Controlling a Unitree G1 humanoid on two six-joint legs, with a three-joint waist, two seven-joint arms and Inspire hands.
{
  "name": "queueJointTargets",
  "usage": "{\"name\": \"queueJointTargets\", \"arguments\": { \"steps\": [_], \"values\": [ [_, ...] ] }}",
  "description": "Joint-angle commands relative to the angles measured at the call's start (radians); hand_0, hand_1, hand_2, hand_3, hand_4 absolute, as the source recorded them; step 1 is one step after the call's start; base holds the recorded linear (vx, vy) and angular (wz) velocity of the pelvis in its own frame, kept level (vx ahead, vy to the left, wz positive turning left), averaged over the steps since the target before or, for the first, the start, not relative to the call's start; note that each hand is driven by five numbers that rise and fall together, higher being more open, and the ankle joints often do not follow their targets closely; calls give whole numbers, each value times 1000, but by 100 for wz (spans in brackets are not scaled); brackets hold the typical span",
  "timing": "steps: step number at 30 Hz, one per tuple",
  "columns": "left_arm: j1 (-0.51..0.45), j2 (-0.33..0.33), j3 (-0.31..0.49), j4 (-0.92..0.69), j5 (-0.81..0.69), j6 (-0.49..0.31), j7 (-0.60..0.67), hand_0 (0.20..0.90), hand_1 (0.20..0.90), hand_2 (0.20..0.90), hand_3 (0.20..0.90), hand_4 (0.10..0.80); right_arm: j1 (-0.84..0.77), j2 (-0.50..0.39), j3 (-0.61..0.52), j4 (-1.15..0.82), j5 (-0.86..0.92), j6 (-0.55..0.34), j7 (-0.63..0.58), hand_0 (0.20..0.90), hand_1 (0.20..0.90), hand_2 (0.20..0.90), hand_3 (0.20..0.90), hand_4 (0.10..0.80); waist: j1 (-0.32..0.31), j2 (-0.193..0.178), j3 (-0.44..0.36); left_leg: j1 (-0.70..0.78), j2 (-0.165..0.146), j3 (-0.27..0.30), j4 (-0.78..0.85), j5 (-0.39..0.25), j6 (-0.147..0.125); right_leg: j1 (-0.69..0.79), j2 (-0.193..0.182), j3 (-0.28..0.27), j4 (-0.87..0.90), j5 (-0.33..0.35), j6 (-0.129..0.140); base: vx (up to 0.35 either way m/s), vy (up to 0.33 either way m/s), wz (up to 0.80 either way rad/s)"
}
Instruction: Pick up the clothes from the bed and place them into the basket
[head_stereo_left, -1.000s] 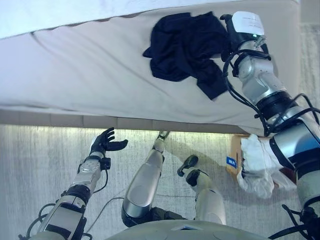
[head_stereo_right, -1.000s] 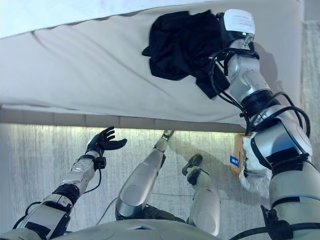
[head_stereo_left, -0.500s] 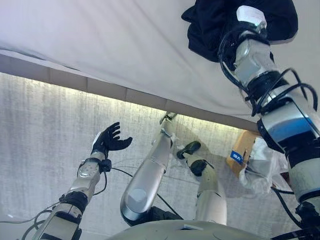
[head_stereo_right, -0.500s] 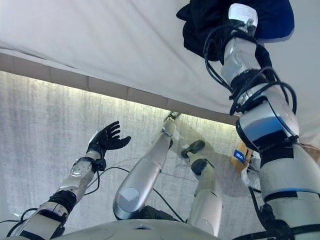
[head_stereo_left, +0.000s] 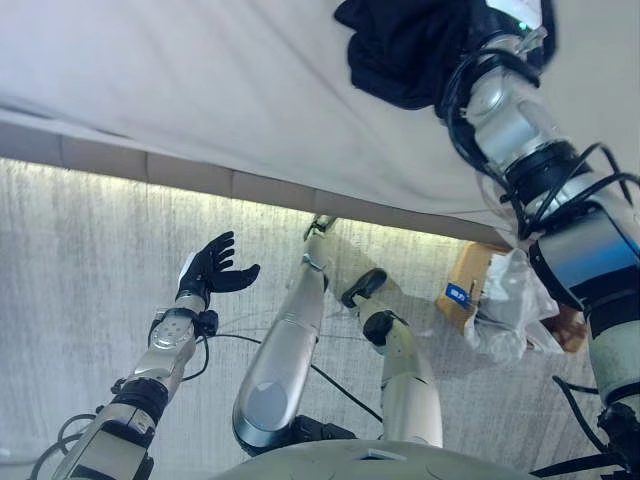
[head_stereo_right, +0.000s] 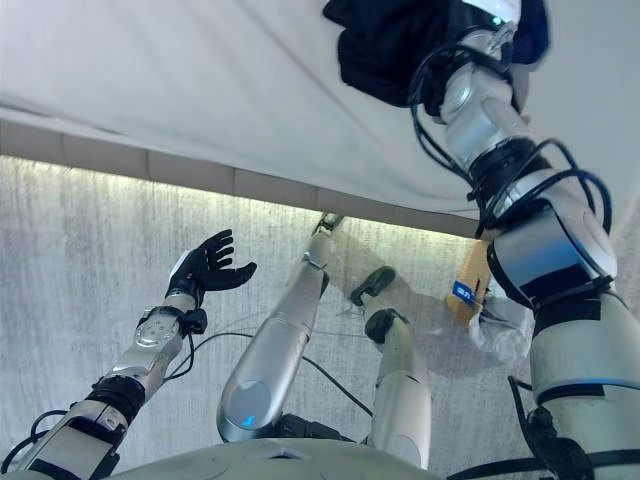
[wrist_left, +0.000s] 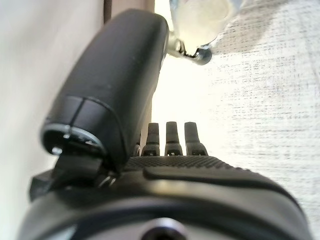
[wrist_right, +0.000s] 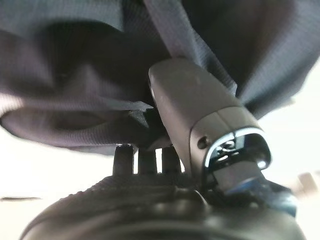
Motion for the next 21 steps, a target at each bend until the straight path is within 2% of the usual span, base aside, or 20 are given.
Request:
{"name": "queueJointTargets", "arguments": {
  "steps": [1,3,4,5,9,10,12,14,18,21],
  "values": [
    [21,8,-4,71,135,12,20,900,900,900,900,800,-67,-168,-149,-196,-64,-32,-246,300,300,300,200,100,-43,-47,13,228,10,100,-19,-138,127,168,36,61,-155,174,24,13,-96,-31],
    [7,9,1,77,138,22,17,900,900,900,900,800,-43,-200,-200,-262,-54,-29,-282,300,300,300,200,100,-63,-54,13,279,14,126,-48,-116,130,211,39,71,-190,196,17,-58,-103,-39],
    [-6,5,10,78,137,46,9,900,900,900,900,800,-19,-226,-235,-304,-47,-38,-284,300,300,300,200,100,-75,-57,13,341,18,145,-70,-121,129,263,45,91,-209,194,18,-47,-87,-38],
    [-5,5,9,78,137,46,9,900,900,900,900,800,-17,-226,-236,-304,-47,-38,-284,300,300,300,200,100,-74,-57,13,344,19,145,-71,-121,129,265,45,92,-211,194,18,72,-97,-33],
    [10,-24,1,77,173,75,-37,900,900,900,900,800,92,-336,-337,-427,-59,-27,-243,300,300,300,200,100,-156,-49,-125,529,37,207,-208,-118,112,407,59,136,-323,201,22,129,-78,-25],
    [14,-26,2,78,180,72,-42,900,900,900,900,800,103,-346,-344,-432,-65,-26,-248,300,300,300,200,100,-163,-47,-137,540,37,211,-217,-116,112,416,60,141,-329,202,22,77,-17,-30],
    [29,-41,-17,87,176,64,-49,900,900,900,900,800,133,-396,-374,-472,-78,-35,-214,300,300,300,200,100,-208,-23,-197,604,45,244,-264,-107,104,457,67,167,-353,200,15,-16,18,-30],
    [30,-61,-27,106,167,67,-50,900,900,900,900,800,136,-422,-377,-476,-83,-39,-211,300,300,300,200,100,-237,-7,-236,631,41,258,-286,-100,105,470,68,185,-364,203,13,-37,46,-39],
    [46,-118,-47,177,149,111,-26,900,900,900,900,800,146,-516,-399,-474,-53,-67,-183,300,300,300,200,100,-299,39,-327,696,39,293,-316,-95,98,516,70,215,-386,198,7,16,58,-35],
    [69,-152,-18,253,134,118,-14,900,900,900,900,800,228,-564,-463,-475,-21,-83,-179,300,300,300,200,100,-336,49,-377,738,34,308,-320,-110,98,545,72,226,-404,197,2,41,-25,-10]
  ]
}}
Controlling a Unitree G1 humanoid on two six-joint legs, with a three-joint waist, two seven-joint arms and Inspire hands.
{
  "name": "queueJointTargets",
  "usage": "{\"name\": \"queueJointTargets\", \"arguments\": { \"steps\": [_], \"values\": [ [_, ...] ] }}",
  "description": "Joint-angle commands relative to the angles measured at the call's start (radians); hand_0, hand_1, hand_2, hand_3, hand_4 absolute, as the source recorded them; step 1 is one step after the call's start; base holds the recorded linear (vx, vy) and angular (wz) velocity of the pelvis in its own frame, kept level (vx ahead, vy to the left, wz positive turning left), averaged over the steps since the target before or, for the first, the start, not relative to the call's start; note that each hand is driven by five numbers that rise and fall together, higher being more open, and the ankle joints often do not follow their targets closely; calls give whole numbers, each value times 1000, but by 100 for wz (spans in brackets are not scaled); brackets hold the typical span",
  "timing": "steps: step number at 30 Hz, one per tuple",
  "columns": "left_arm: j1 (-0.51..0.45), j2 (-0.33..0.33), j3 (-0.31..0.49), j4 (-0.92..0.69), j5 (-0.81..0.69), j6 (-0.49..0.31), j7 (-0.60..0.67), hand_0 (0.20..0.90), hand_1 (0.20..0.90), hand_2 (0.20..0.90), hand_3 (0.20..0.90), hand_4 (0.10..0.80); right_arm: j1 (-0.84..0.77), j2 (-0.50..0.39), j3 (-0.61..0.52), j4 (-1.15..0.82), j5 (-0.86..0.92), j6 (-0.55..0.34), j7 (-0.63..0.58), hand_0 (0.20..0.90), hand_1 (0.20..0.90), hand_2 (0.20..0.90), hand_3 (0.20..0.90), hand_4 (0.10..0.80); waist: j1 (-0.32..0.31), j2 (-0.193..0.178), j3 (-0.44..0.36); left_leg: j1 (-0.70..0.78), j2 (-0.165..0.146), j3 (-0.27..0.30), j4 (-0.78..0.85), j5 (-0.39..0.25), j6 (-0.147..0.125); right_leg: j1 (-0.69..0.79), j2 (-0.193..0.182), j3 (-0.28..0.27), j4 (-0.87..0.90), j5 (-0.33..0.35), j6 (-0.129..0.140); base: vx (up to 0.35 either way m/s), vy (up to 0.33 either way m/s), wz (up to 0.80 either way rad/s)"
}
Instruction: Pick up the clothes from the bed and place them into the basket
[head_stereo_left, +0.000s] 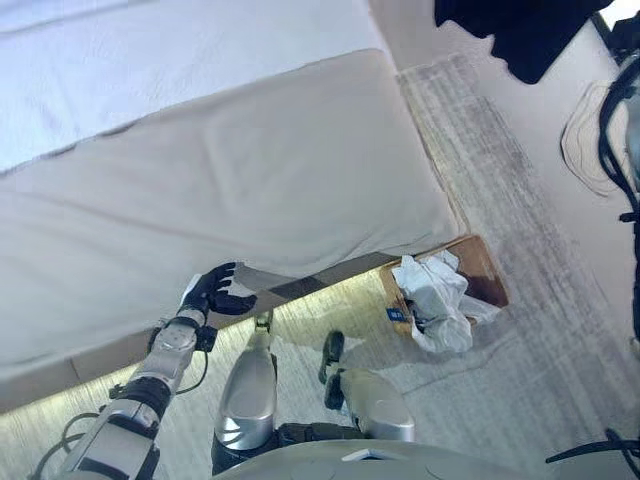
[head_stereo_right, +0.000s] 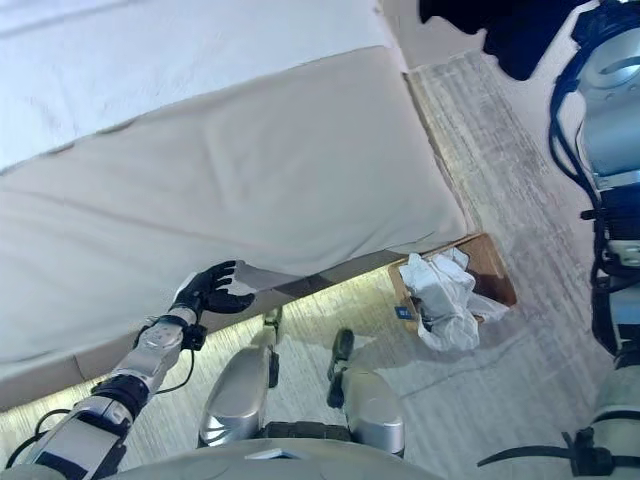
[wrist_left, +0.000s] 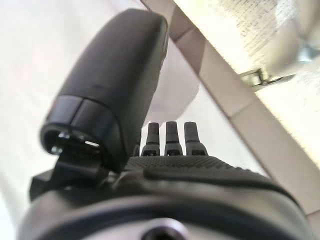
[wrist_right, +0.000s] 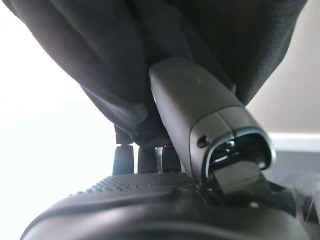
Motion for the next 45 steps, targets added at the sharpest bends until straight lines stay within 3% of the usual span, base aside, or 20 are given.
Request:
{"name": "queueJointTargets", "arguments": {
  "steps": [1,6,11,17,22,27,30,32,37,38,39,40,42,45],
  "values": [
    [118,-54,-19,137,-5,-18,18,900,900,900,900,800,90,-101,-66,-28,-17,-76,-60,300,300,300,200,100,-53,21,-317,74,10,37,13,-168,2,-54,31,15,35,17,-14,56,-109,-12],
    [188,-31,88,238,97,13,-19,900,900,900,900,800,341,-89,-230,-59,-39,-84,37,300,300,300,200,100,-90,17,-359,114,15,83,18,-190,2,-35,38,54,-4,36,-12,40,-100,-30],
    [233,-15,123,253,161,0,-57,900,900,900,900,800,474,-33,-271,-5,-77,-70,170,300,300,300,200,100,-105,26,-361,147,22,100,29,-207,1,-15,47,85,-8,33,-16,45,-118,-34],
    [211,-6,118,186,157,-20,-82,900,900,900,900,800,567,19,-266,64,-109,-48,238,300,300,300,200,100,-121,42,-346,144,34,102,69,-220,2,-26,52,98,34,10,-30,32,-112,-13],
    [144,-3,81,143,139,-33,-80,900,900,900,900,800,566,54,-230,136,-125,-16,251,300,300,300,200,100,-130,61,-285,64,44,81,202,-250,6,-113,40,85,193,-55,-61,-82,-108,-9],
    [-1,-13,18,94,62,-76,-40,900,900,900,900,800,460,86,-124,242,-93,-16,161,300,300,300,200,100,-144,91,-112,-122,42,67,413,-316,22,-287,11,77,390,-129,-101,-328,-121,7],
    [-28,-11,7,71,44,-94,-26,900,900,900,900,800,404,100,-77,265,-86,-10,133,300,300,300,200,100,-147,104,-64,-211,39,64,503,-342,31,-378,8,85,475,-155,-116,-281,-87,0],
    [-57,-4,-4,37,9,-108,-3,900,900,900,900,800,330,113,-26,297,-78,12,123,300,300,300,200,100,-144,124,-8,-330,20,44,617,-390,37,-495,17,104,592,-207,-126,-204,-72,-9],
    [-74,28,0,-46,-21,-105,9,900,900,900,900,800,228,131,32,357,-37,63,115,300,300,300,200,100,-133,164,57,-487,7,40,705,-377,42,-664,21,107,731,-233,-138,-177,-45,-18],
    [-75,37,2,-62,-39,-109,0,900,900,900,900,800,202,136,46,382,-31,77,118,552,552,552,494,394,-130,179,67,-511,4,39,712,-370,41,-692,22,106,750,-237,-141,-127,6,6],
    [-78,40,1,-76,-52,-115,-5,900,900,900,900,800,184,140,58,403,-28,75,115,867,867,867,862,762,-128,191,77,-528,1,38,713,-362,39,-712,22,107,760,-238,-141,-114,27,6],
    [-81,41,-4,-90,-68,-122,-7,900,900,900,900,800,164,142,73,422,-24,74,110,900,900,900,900,800,-127,206,83,-547,-1,37,711,-355,39,-737,21,109,770,-240,-143,-90,47,-3],
    [-82,37,-18,-114,-111,-138,-15,900,900,900,900,800,107,148,105,474,-7,69,78,900,900,900,900,800,-119,245,83,-588,-11,36,701,-339,38,-795,8,112,791,-243,-142,-54,109,-9],
    [-80,28,-32,-120,-130,-146,-12,900,900,900,900,800,79,163,121,507,2,90,70,900,900,900,900,800,-115,272,83,-610,-21,39,680,-321,34,-832,-2,114,782,-233,-137,-16,93,-5]
  ]
}}
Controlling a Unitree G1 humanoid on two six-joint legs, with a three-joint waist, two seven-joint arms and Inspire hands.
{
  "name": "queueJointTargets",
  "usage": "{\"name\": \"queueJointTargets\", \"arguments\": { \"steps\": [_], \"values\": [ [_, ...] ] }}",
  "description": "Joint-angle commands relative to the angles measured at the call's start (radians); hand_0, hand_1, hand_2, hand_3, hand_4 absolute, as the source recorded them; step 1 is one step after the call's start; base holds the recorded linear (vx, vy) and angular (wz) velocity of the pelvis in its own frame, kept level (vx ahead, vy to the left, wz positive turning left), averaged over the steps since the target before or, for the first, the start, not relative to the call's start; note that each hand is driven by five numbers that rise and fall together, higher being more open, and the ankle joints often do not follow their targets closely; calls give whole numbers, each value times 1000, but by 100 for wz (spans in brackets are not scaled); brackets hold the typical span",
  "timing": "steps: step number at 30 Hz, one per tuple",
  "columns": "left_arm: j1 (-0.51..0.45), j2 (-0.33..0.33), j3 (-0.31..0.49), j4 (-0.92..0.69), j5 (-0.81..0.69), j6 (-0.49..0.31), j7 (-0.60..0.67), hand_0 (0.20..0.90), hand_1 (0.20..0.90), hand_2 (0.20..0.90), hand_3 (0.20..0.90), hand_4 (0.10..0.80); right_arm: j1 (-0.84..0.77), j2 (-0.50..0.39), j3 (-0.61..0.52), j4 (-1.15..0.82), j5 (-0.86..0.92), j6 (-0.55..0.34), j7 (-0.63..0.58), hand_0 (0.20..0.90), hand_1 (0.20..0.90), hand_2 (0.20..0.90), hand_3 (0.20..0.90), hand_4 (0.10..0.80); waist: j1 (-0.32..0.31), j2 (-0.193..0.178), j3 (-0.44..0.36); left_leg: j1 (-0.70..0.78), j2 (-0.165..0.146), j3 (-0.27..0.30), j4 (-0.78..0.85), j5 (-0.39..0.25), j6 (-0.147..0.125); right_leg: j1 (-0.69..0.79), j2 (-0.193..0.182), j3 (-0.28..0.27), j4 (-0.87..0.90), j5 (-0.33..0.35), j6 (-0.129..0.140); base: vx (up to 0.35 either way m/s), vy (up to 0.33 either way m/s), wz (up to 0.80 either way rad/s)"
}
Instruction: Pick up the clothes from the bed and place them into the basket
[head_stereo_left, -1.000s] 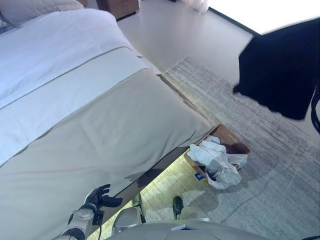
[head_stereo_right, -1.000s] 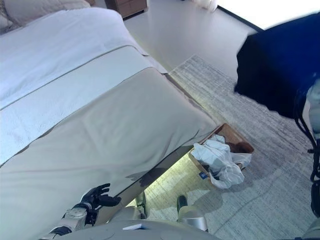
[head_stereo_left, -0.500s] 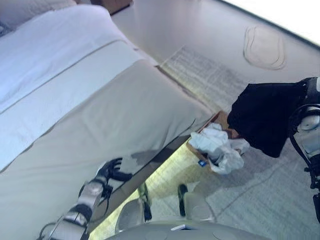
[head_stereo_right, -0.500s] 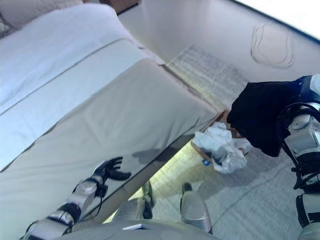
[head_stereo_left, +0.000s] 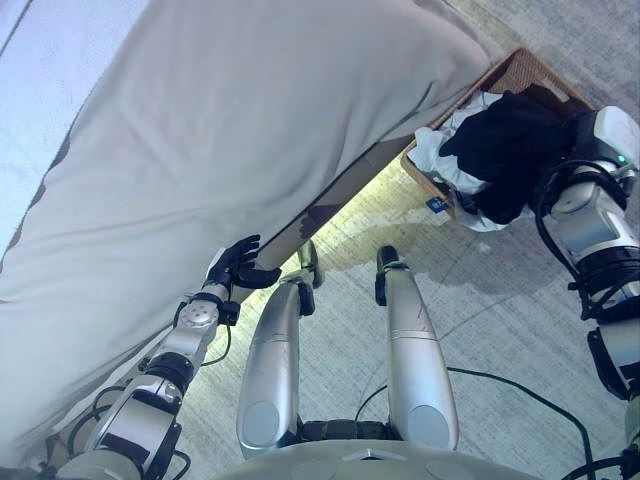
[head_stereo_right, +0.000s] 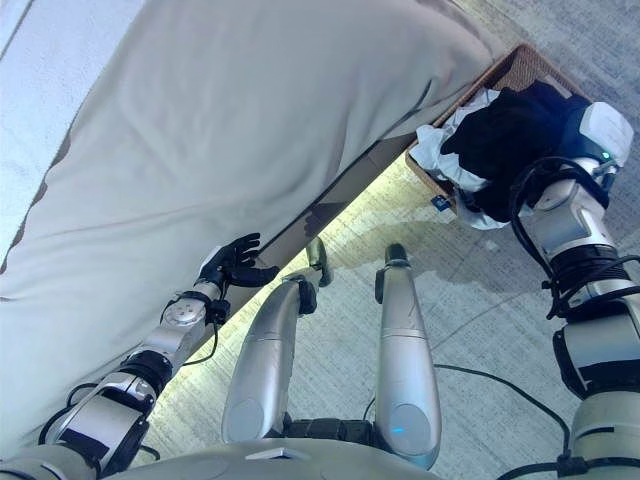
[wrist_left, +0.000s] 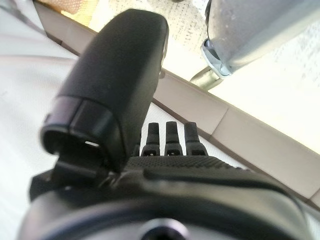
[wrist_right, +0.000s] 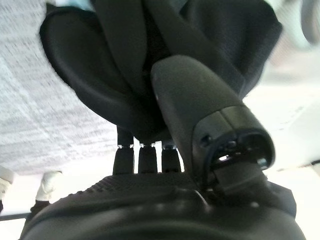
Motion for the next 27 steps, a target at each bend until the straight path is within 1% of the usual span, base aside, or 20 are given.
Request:
{"name": "queueJointTargets", "arguments": {
  "steps": [1,3,5,8,11,12,13,15,18,20,22,23,24,25,26,27],
  "values": [
    [25,24,-14,-62,-50,-74,20,900,900,900,900,800,-165,-82,9,-3,-5,-2,-109,900,900,900,900,800,0,74,-40,48,-57,-11,77,-151,53,49,-9,-88,-62,-7,-38,3,88,6],
    [26,26,-15,-57,-74,-67,7,900,900,900,900,800,-168,-72,20,13,-1,23,-87,900,900,900,900,800,1,83,-40,45,-57,-5,42,-131,47,40,-12,-89,-90,8,-33,14,80,7],
    [33,23,-17,-54,-84,-71,-6,900,900,900,900,800,-158,-67,23,21,6,20,-90,900,900,900,900,800,1,86,-40,50,-55,-1,11,-116,43,42,-10,-90,-118,22,-29,14,60,3],
    [50,14,-15,-50,-96,-83,-24,900,900,900,900,800,-120,-60,-8,6,73,-37,-147,900,900,900,900,800,-3,87,-40,74,-55,6,-45,-94,37,63,-6,-90,-177,45,-23,14,59,0],
    [58,6,-16,-42,-87,-83,-33,900,900,900,900,800,-77,-41,-66,-33,147,-114,-208,900,900,900,900,800,-9,84,-40,126,-52,9,-114,-73,28,108,0,-89,-241,68,-13,22,59,0],
    [58,7,-17,-42,-87,-83,-33,900,900,900,900,800,-76,-41,-67,-34,147,-114,-208,900,900,900,900,800,-9,84,-40,127,-52,9,-116,-72,28,109,0,-89,-243,68,-13,-63,91,-3],
    [54,-3,-17,-29,-96,-82,-38,900,900,900,900,800,-58,-26,-104,-65,190,-167,-238,900,900,900,900,800,-16,82,-40,145,-47,17,-165,-33,27,122,3,-92,-298,115,-12,-54,110,-9],
    [57,-11,-17,-17,-97,-74,-40,900,900,900,900,800,-30,-9,-146,-109,241,-216,-260,900,900,900,900,800,-23,76,-40,197,-44,20,-215,-20,20,168,5,-91,-353,137,-2,-4,128,-22],
    [71,-21,-5,21,-80,-73,-45,900,900,900,900,800,49,35,-223,-208,268,-308,-289,900,900,900,900,800,-41,51,-40,307,-37,29,-324,6,7,272,11,-88,-468,182,19,43,140,-11],
    [80,-21,9,40,-65,-63,-47,900,900,900,900,800,111,69,-265,-258,302,-352,-277,900,900,900,900,800,-45,31,-49,364,-35,31,-371,13,3,332,11,-91,-515,198,31,74,107,-15],
    [96,-17,32,58,-34,-28,-56,900,900,900,900,800,225,126,-309,-325,375,-407,-218,900,900,900,900,800,-44,-2,-102,429,-34,35,-440,22,0,407,10,-98,-589,220,48,143,77,-7],
    [111,-17,44,72,-19,-17,-69,900,900,900,900,800,289,159,-315,-351,385,-459,-156,900,900,900,900,800,-42,-19,-129,465,-32,34,-477,27,0,453,11,-101,-634,233,55,170,54,6],
    [127,-18,53,82,-2,-8,-77,900,900,900,900,800,348,183,-313,-386,407,-470,-137,900,900,900,900,800,-42,-34,-156,498,-32,31,-508,30,1,493,14,-98,-675,246,60,184,58,15],
    [147,-19,64,92,16,0,-86,900,900,900,900,800,411,213,-324,-400,421,-484,-94,900,900,900,900,800,-41,-51,-189,526,-30,32,-532,32,0,532,17,-97,-717,263,66,233,40,15],
    [174,-25,78,102,34,6,-99,900,900,900,900,800,489,241,-335,-398,420,-512,-30,900,900,900,900,800,-43,-65,-217,564,-29,31,-556,32,-1,577,19,-96,-752,272,73,288,50,8],
    [206,-35,96,116,60,18,-111,900,900,900,900,800,587,270,-341,-395,431,-540,21,900,900,900,900,800,-46,-83,-262,598,-26,35,-577,34,2,616,24,-92,-797,294,79,305,60,2]
  ]
}}
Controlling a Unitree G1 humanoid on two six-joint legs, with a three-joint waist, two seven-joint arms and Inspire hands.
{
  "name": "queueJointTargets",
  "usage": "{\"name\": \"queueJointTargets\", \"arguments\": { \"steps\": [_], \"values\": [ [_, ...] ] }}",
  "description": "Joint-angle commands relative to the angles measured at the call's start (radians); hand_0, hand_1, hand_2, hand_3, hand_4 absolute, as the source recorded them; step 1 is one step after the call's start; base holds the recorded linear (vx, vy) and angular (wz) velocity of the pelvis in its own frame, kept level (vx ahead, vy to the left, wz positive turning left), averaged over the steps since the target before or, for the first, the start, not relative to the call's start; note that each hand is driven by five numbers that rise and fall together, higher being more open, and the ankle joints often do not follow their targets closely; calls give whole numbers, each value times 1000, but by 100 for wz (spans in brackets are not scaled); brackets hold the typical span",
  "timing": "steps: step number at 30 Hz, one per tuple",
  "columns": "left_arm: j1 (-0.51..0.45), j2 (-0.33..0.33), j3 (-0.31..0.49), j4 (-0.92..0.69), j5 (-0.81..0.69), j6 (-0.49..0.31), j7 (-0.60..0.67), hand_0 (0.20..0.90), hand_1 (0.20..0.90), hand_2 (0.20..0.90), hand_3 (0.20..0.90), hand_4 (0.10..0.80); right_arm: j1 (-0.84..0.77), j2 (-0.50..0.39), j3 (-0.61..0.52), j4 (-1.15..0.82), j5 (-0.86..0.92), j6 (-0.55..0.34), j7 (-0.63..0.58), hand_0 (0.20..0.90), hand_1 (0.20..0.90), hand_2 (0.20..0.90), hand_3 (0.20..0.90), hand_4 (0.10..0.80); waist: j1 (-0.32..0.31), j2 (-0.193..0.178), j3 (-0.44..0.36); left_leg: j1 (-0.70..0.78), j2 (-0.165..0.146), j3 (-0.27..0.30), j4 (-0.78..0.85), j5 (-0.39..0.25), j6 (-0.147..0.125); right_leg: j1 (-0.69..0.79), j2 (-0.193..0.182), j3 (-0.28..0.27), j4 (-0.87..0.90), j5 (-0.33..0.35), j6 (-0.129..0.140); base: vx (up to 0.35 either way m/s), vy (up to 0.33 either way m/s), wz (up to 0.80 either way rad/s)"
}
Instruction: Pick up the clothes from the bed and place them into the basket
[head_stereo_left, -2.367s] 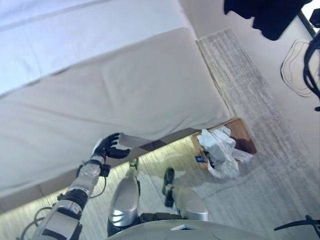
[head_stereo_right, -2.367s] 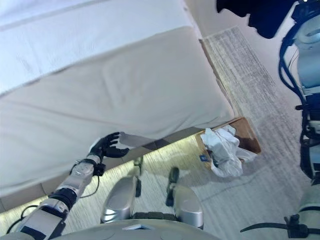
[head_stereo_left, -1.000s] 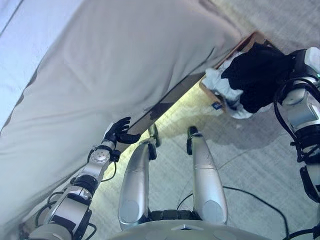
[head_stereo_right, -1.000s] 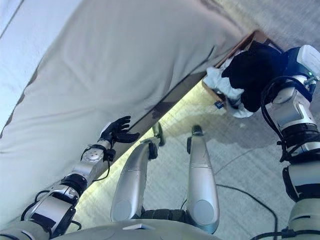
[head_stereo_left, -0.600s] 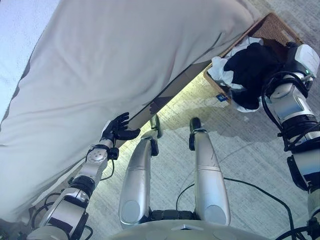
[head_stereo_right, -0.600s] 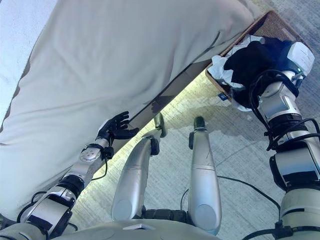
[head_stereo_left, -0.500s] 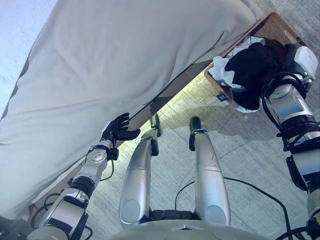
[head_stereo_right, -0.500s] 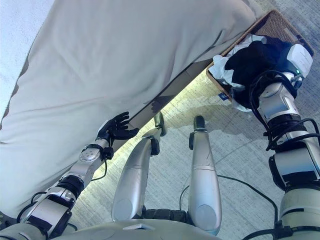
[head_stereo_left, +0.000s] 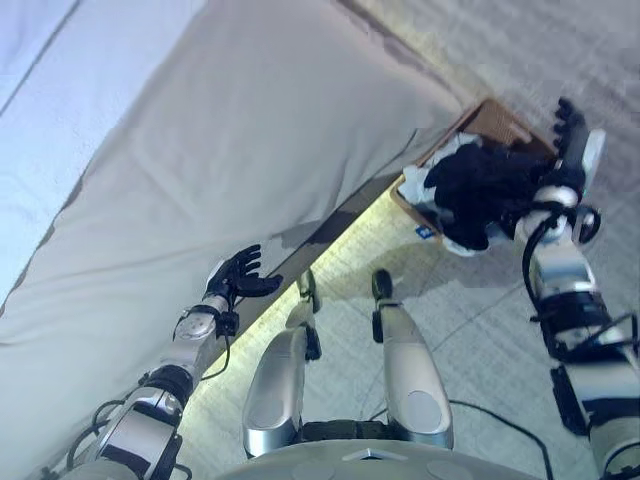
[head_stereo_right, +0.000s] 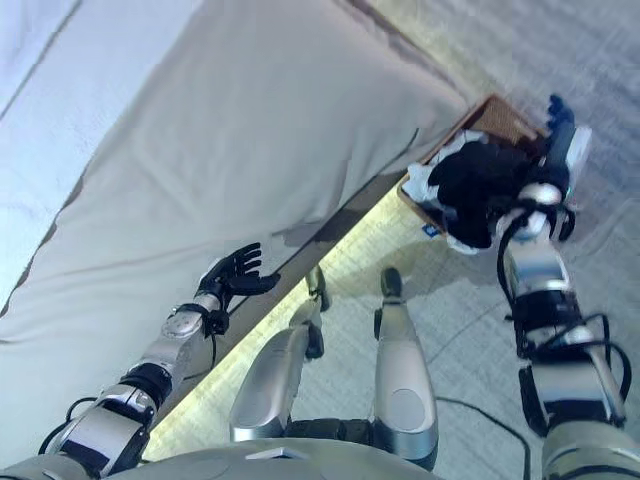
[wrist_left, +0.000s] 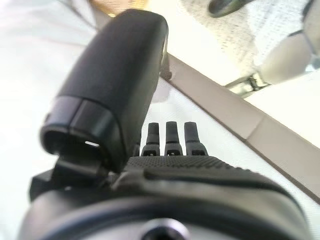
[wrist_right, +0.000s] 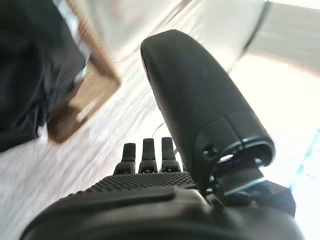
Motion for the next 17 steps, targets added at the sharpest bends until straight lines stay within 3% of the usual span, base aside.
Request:
{"name": "queueJointTargets", "arguments": {
  "steps": [1,8,9,13,17],
  "values": [
    [143,3,49,91,95,12,-35,900,900,900,900,800,176,88,-24,-2,2,-151,149,900,900,900,900,800,-23,-98,-263,95,-30,26,-6,-132,11,135,2,-47,-302,164,40,240,63,9],
    [221,-20,62,192,162,11,-77,900,900,900,900,800,362,217,64,250,-61,-81,303,900,900,900,900,800,-9,-136,-399,197,-19,37,-8,-164,25,253,12,-76,-313,139,33,194,79,16],
    [223,-24,60,202,157,11,-82,900,900,900,900,800,367,233,72,289,-74,-55,338,900,900,900,900,800,-4,-139,-406,208,-21,34,-8,-166,26,269,13,-82,-315,135,32,131,71,24],
    [193,-47,63,292,169,22,-115,900,900,900,900,800,357,295,110,591,-102,-92,439,900,900,900,900,800,34,-146,-439,250,-29,2,-11,-175,38,333,12,-120,-308,108,23,101,54,28],
    [182,-66,48,368,228,22,-124,900,900,900,900,800,346,341,127,763,-91,-53,519,900,900,900,900,800,62,-146,-463,274,-35,-35,-20,-179,45,372,11,-148,-299,83,18,80,24,25]
  ]
}}
